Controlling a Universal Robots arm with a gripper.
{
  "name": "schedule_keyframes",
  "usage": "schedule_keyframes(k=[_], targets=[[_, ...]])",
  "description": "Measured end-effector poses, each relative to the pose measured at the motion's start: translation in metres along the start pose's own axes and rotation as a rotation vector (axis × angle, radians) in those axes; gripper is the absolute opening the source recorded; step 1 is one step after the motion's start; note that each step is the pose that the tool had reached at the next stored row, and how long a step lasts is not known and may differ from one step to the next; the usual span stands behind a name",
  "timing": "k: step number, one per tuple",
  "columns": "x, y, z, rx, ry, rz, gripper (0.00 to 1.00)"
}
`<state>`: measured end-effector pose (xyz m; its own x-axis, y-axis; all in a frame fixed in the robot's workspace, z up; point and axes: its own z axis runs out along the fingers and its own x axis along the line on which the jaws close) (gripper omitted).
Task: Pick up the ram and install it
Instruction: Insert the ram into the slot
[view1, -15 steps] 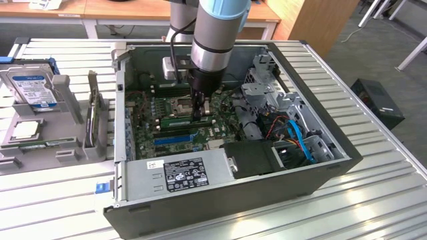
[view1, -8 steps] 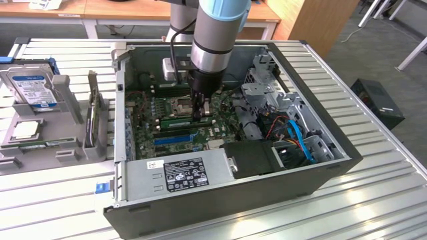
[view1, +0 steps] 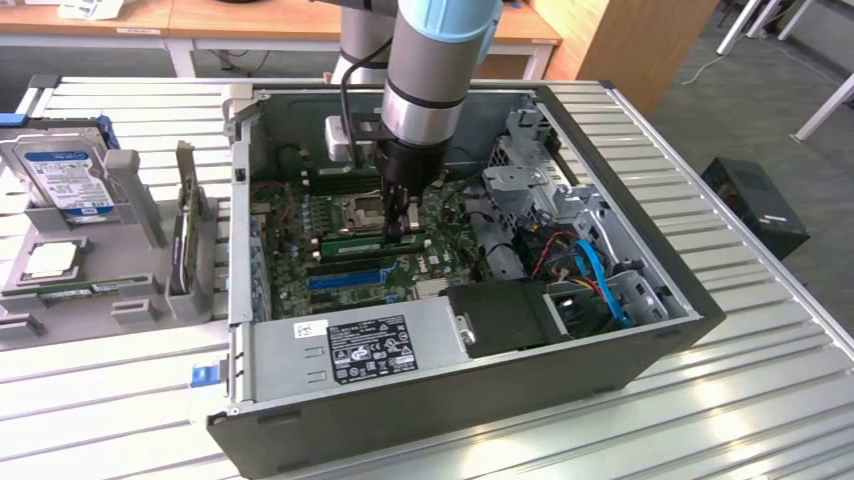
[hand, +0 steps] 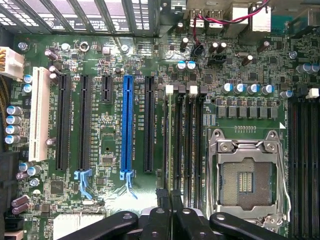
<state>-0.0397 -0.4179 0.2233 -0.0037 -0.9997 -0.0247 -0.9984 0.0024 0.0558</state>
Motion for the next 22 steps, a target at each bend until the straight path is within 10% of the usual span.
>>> schedule_keyframes(k=[22], targets=[[-0.0003, 0.0006, -0.0098, 0.0001, -0.0001, 0.0, 0.19]])
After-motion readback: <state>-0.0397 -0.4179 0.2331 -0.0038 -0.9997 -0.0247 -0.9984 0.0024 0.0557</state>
